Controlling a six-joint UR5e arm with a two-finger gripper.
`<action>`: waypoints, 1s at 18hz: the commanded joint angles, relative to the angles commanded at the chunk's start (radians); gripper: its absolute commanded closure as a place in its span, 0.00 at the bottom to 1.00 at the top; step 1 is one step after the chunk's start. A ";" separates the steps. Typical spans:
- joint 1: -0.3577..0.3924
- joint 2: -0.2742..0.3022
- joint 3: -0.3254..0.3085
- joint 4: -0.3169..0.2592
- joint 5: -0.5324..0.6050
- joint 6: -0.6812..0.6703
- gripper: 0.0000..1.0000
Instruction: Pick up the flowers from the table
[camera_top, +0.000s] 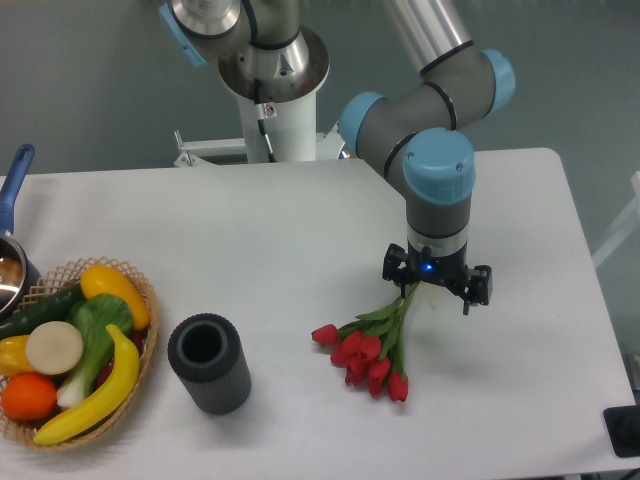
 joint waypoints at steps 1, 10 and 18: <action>0.000 0.005 -0.005 0.002 0.015 0.000 0.00; -0.005 0.000 -0.123 0.173 0.026 -0.005 0.00; -0.008 -0.026 -0.152 0.173 0.028 0.078 0.00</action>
